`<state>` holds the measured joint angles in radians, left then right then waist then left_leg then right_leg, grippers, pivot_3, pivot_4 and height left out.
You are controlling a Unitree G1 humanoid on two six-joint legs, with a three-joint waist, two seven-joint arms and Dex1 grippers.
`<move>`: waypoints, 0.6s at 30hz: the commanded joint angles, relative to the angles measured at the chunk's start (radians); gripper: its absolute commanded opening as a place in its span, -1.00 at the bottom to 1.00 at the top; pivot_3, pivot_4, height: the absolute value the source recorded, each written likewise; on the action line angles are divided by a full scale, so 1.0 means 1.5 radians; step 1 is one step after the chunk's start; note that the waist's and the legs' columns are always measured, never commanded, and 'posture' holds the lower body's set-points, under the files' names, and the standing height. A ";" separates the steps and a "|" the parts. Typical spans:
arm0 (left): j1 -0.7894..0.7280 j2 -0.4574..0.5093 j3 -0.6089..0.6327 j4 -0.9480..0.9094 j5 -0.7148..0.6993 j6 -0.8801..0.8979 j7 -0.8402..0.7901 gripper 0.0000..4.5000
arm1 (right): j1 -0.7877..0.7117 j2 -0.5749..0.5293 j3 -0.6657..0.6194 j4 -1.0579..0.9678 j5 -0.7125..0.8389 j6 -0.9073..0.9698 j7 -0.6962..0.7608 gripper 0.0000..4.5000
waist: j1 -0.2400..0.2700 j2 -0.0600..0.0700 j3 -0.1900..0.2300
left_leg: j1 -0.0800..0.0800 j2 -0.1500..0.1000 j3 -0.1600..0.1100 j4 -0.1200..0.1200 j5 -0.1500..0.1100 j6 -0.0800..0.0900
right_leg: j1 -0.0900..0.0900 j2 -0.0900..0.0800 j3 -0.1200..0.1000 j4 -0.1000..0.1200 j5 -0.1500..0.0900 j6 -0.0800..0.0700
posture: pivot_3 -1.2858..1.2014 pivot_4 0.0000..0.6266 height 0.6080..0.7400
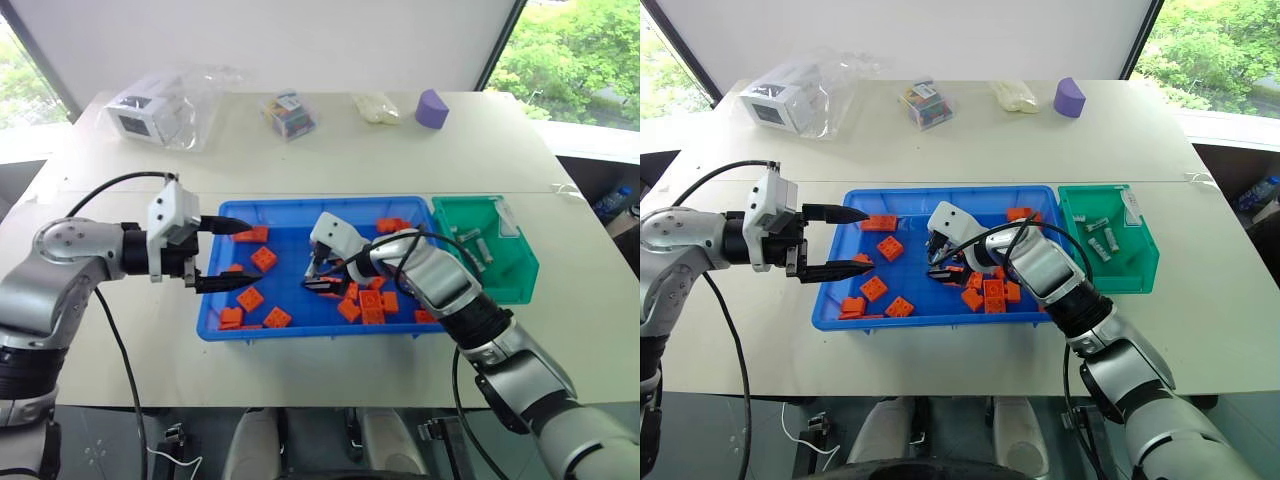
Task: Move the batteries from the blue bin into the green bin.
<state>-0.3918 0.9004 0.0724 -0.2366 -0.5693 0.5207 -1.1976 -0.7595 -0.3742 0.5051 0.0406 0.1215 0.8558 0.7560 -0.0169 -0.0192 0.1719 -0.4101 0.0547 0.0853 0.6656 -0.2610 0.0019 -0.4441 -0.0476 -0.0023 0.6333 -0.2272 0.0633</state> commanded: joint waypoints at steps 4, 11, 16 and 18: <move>-0.022 0.004 0.008 0.004 0.003 -0.007 -0.002 1.00 | -0.010 0.005 -0.040 -0.046 0.024 0.041 0.014 -0.02 | 0.000 0.000 0.000 | 0.000 0.000 0.000 0.000 0.000 0.000 | 0.000 0.000 0.000 0.000 0.000 0.000 | 0.03 -0.52 0.91; -0.021 -0.003 0.003 0.013 0.009 -0.019 -0.004 1.00 | -0.072 -0.099 -0.245 -0.128 0.119 0.187 0.032 -0.02 | 0.005 0.000 0.000 | 0.000 0.000 0.000 0.000 0.000 0.000 | 0.000 0.000 0.000 0.000 0.000 0.000 | 0.03 -0.52 0.91; -0.021 -0.007 -0.002 0.022 0.015 -0.030 -0.009 1.00 | -0.032 -0.282 -0.347 -0.118 0.128 0.204 0.055 -0.02 | 0.008 0.000 0.000 | -0.001 -0.001 0.000 0.000 0.000 0.000 | 0.000 -0.002 0.000 -0.002 0.000 0.000 | 0.03 -0.52 0.91; -0.023 -0.008 -0.005 0.028 0.016 -0.035 -0.011 1.00 | 0.001 -0.335 -0.375 -0.117 0.133 0.205 0.060 -0.02 | 0.005 0.000 0.000 | -0.001 -0.002 0.000 -0.001 0.000 0.000 | 0.000 -0.002 0.000 -0.003 0.000 0.000 | 0.03 -0.52 0.91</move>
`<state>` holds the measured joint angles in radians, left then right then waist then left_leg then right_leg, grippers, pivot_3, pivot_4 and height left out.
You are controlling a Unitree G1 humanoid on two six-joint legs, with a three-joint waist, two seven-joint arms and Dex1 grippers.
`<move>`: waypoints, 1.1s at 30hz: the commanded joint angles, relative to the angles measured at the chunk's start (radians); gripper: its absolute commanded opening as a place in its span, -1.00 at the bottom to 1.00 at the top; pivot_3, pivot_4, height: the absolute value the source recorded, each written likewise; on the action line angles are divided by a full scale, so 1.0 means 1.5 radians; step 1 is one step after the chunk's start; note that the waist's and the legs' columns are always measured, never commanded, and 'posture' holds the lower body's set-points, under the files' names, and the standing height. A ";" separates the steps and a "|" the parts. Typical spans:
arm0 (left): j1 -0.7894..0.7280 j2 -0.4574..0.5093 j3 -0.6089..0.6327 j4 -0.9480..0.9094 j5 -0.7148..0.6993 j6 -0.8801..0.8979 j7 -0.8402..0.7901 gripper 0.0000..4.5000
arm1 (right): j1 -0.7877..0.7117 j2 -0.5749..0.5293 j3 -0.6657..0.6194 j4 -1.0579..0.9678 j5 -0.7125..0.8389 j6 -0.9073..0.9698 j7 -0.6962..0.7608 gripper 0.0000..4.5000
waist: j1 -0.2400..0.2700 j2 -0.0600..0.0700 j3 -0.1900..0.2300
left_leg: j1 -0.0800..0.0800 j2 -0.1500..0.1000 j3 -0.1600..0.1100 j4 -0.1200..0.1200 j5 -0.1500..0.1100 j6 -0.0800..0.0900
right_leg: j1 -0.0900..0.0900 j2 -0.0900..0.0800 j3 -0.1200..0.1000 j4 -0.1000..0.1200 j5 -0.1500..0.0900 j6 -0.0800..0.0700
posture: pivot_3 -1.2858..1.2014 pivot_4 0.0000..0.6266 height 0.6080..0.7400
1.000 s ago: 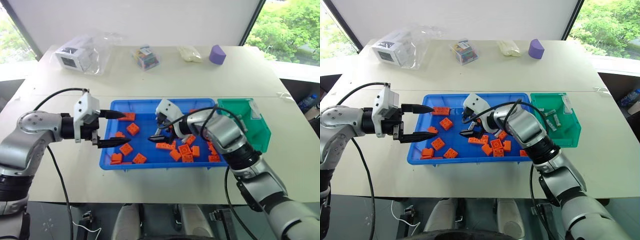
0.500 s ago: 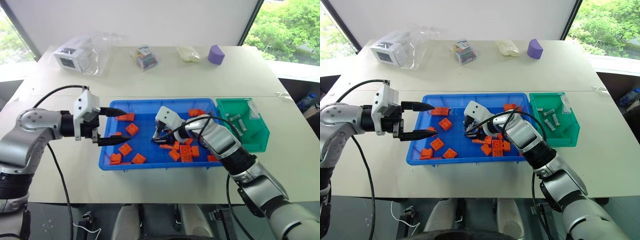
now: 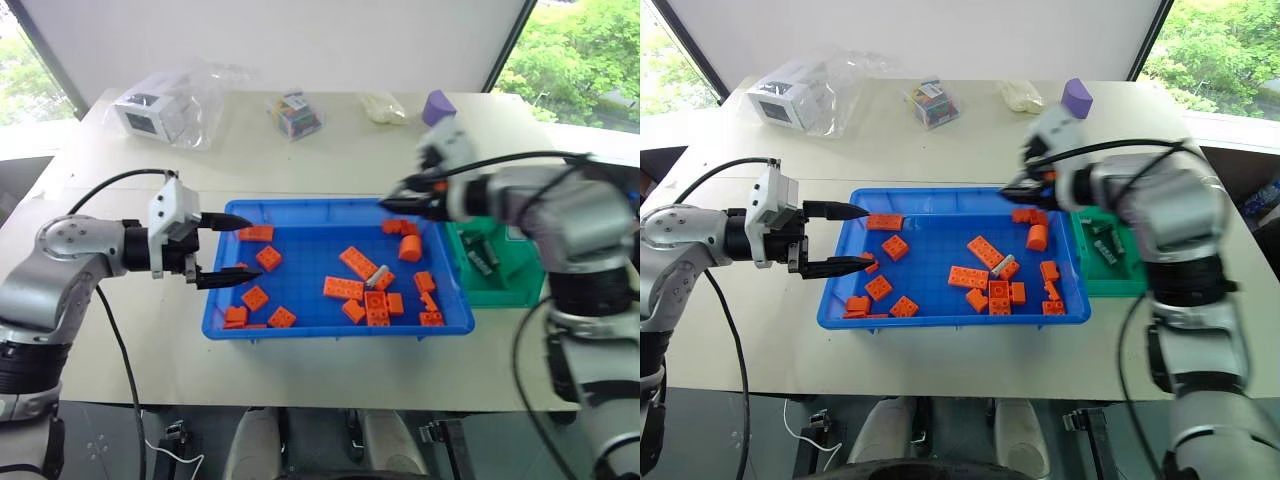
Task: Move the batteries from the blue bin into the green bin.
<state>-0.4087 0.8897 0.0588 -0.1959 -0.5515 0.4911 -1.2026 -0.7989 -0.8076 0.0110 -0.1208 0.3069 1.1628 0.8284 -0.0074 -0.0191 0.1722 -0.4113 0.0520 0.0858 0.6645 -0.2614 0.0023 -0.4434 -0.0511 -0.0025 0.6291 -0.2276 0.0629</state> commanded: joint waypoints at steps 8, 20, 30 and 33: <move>-0.048 -0.027 -0.025 0.034 0.022 -0.035 -0.025 1.00 | 0.129 -0.120 -0.097 0.001 0.011 -0.030 -0.006 0.89 | -0.010 0.000 0.000 | 0.002 0.001 0.000 0.000 0.000 0.000 | 0.000 0.002 0.001 0.002 0.000 0.000 | 0.03 -0.52 0.91; -0.063 -0.039 -0.029 0.042 0.034 -0.040 -0.030 1.00 | 0.057 -0.036 0.073 -0.115 0.045 -0.056 0.020 0.99 | -0.005 0.000 0.000 | 0.001 0.001 -0.001 0.000 0.000 0.000 | -0.001 0.003 0.001 0.001 0.000 0.000 | 0.03 -0.52 0.91; -0.027 -0.021 0.001 0.008 0.025 -0.026 -0.016 1.00 | 0.088 0.075 0.187 -0.133 0.026 -0.004 -0.058 0.99 | -0.004 0.000 0.000 | 0.000 0.001 0.000 0.001 0.000 0.000 | 0.000 0.002 0.001 0.001 0.000 0.000 | 0.03 -0.52 0.91; -0.020 -0.016 0.007 0.000 0.021 -0.021 -0.011 1.00 | 0.090 0.088 0.203 -0.112 0.014 -0.010 -0.074 0.99 | -0.004 0.000 0.000 | 0.000 0.001 -0.001 0.001 0.000 0.000 | 0.000 0.002 0.001 0.002 0.000 0.000 | 0.03 -0.52 0.91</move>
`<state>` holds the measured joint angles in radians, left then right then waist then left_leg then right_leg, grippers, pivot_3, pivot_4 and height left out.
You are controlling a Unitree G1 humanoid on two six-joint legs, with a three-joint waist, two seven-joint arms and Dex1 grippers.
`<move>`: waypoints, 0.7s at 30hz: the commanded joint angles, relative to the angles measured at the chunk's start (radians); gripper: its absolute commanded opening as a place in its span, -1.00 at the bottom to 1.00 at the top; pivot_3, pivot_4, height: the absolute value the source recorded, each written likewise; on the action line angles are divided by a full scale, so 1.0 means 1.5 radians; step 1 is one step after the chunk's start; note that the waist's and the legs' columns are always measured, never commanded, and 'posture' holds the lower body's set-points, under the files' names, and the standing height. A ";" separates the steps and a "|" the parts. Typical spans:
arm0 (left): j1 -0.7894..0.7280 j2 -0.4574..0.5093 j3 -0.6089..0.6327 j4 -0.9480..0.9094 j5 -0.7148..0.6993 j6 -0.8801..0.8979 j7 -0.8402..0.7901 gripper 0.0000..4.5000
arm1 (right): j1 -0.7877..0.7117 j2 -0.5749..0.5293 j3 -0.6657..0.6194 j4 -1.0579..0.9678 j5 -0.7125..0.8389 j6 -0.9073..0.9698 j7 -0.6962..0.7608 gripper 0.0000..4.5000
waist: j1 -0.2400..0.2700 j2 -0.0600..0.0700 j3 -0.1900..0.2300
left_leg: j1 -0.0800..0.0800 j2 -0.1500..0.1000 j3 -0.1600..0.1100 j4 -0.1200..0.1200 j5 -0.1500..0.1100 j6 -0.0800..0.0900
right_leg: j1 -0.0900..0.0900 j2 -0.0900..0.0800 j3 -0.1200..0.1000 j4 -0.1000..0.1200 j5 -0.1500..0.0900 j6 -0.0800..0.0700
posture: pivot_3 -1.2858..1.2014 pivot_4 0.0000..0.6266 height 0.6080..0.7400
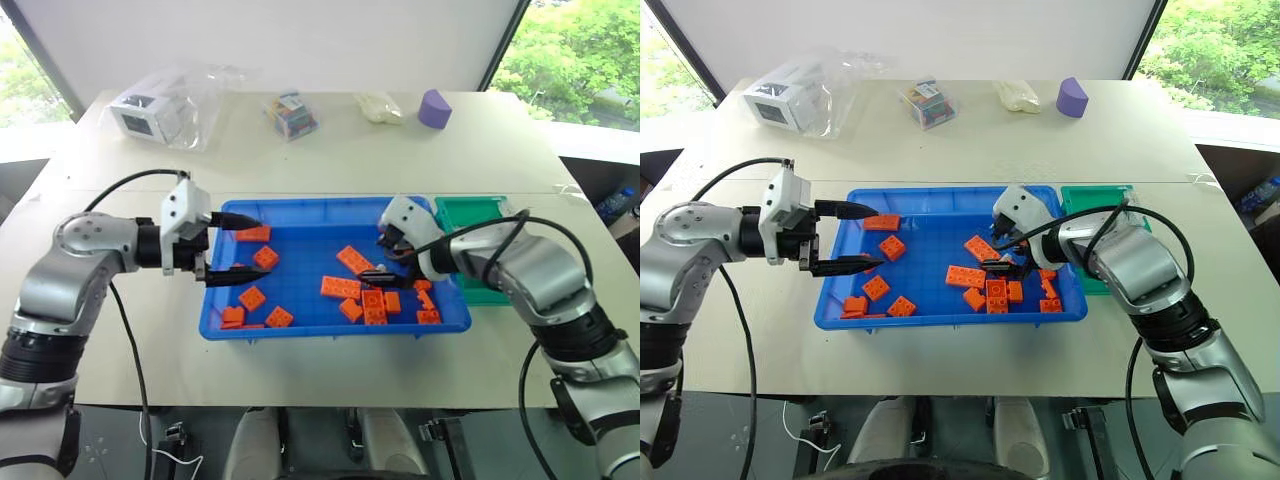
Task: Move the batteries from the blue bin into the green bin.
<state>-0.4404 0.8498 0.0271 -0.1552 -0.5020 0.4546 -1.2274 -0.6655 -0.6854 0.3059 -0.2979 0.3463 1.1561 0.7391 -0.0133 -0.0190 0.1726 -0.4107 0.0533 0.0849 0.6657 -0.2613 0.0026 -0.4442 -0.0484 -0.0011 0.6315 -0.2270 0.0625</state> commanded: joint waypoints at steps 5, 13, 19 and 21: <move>0.007 0.018 0.033 -0.038 -0.019 0.012 0.012 1.00 | 0.016 -0.002 0.033 0.024 -0.035 -0.029 -0.018 0.99 | 0.000 0.000 0.000 | 0.000 0.000 0.000 0.000 0.000 0.000 | 0.000 0.000 0.000 0.000 0.000 0.000 | 0.03 -0.52 0.91; 0.006 0.019 0.034 -0.039 -0.017 0.014 0.014 1.00 | 0.045 -0.023 0.049 0.033 -0.057 -0.064 -0.007 0.99 | 0.000 0.000 0.000 | 0.000 0.000 0.000 0.000 0.000 0.000 | 0.001 0.000 0.000 0.000 0.000 0.000 | 0.03 -0.52 0.91; -0.005 0.015 0.030 -0.028 -0.013 0.009 0.012 1.00 | 0.032 -0.005 0.006 0.005 -0.022 -0.019 -0.003 0.99 | 0.001 -0.001 -0.001 | 0.001 0.000 0.000 0.000 0.000 0.000 | 0.001 0.000 0.000 0.000 0.000 0.000 | 0.03 -0.52 0.91; -0.008 0.014 0.028 -0.023 -0.011 0.006 0.010 1.00 | 0.024 0.000 0.000 -0.019 -0.010 0.000 -0.002 0.99 | 0.000 -0.001 -0.001 | 0.001 0.000 0.000 0.000 0.000 0.000 | 0.001 0.000 0.000 0.000 0.000 0.000 | 0.03 -0.52 0.91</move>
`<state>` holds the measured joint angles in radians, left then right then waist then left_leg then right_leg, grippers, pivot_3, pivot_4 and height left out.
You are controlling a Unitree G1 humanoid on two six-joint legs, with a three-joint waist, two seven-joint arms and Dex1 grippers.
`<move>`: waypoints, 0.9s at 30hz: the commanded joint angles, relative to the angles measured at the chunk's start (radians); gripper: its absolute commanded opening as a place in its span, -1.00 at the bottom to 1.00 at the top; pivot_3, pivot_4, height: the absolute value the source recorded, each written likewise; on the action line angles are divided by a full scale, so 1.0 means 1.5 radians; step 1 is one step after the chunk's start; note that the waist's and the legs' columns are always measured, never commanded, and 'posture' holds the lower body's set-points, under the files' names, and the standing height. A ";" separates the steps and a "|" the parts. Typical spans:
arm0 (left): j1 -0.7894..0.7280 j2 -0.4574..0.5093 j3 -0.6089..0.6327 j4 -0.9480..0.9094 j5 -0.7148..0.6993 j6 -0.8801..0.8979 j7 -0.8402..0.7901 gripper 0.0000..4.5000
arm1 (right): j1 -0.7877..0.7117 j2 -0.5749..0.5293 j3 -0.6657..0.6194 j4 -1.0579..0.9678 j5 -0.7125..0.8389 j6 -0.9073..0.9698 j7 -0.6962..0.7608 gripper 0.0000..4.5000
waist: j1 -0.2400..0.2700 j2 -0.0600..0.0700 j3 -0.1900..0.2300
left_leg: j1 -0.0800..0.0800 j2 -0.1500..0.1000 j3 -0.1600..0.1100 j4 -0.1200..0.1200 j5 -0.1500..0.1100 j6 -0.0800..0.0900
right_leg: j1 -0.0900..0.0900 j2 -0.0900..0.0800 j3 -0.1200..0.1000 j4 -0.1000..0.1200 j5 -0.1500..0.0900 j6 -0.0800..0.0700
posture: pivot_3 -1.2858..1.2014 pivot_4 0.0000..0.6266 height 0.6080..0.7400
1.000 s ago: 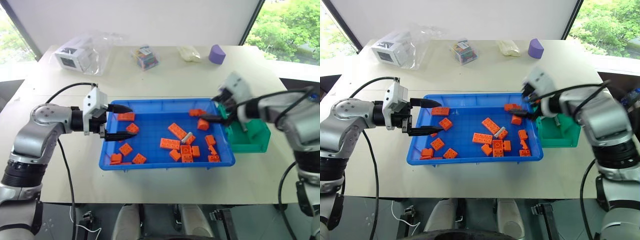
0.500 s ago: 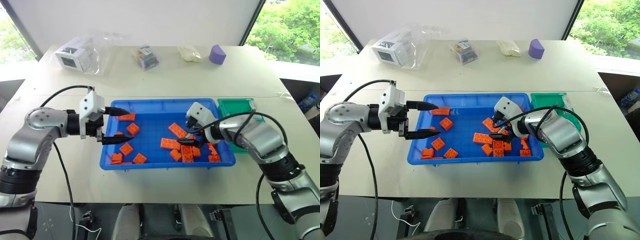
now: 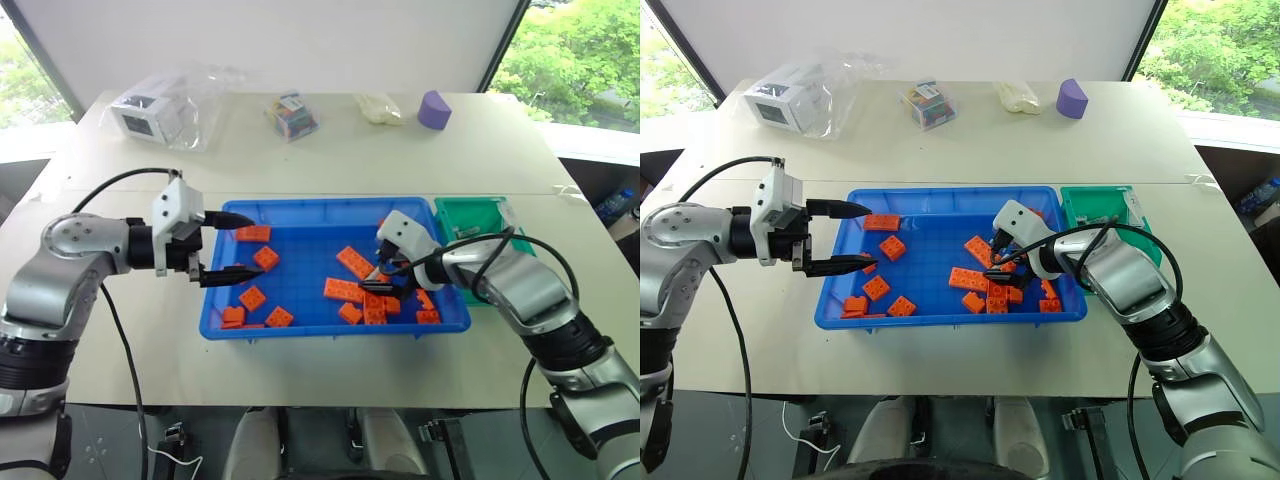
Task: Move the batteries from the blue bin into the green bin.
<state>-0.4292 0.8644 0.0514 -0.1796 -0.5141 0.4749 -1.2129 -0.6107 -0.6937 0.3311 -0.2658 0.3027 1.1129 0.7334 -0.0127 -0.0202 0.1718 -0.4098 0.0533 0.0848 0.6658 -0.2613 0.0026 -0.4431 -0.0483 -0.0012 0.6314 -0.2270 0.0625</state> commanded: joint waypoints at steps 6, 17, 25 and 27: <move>-0.027 -0.007 0.006 0.001 0.002 -0.016 0.004 1.00 | -0.032 0.000 -0.014 -0.076 0.023 0.049 -0.003 0.99 | -0.001 0.000 0.000 | 0.000 0.000 0.000 0.000 0.000 0.000 | 0.000 0.000 0.000 0.000 0.000 0.000 | 0.03 -0.52 0.91; -0.026 -0.019 0.005 0.006 0.008 -0.027 0.006 1.00 | -0.012 -0.028 -0.020 -0.029 0.013 0.026 -0.005 0.99 | 0.000 0.000 0.000 | 0.000 0.000 0.000 0.000 0.000 0.000 | 0.000 0.000 0.000 0.000 0.000 0.000 | 0.03 -0.52 0.91; -0.046 -0.019 -0.001 0.020 0.011 -0.026 0.002 1.00 | 0.003 0.005 0.007 0.017 -0.009 -0.007 -0.023 0.99 | -0.001 0.000 0.000 | 0.000 0.000 0.000 0.000 0.000 0.000 | 0.000 0.000 0.000 0.000 0.000 0.000 | 0.03 -0.52 0.91; -0.049 -0.019 -0.003 0.020 0.012 -0.025 0.002 1.00 | 0.004 0.012 0.012 0.027 -0.015 -0.013 -0.024 0.99 | -0.002 0.000 0.000 | 0.000 0.000 0.000 0.000 0.000 0.000 | 0.000 0.000 0.000 0.000 0.000 0.000 | 0.03 -0.52 0.91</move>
<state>-0.4851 0.8335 0.0407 -0.1378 -0.4954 0.4487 -1.2084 -0.6056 -0.6808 0.3414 -0.2308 0.2927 1.1045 0.6998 -0.0151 -0.0202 0.1719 -0.4101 0.0534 0.0847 0.6656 -0.2613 0.0026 -0.4434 -0.0478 -0.0013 0.6314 -0.2270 0.0627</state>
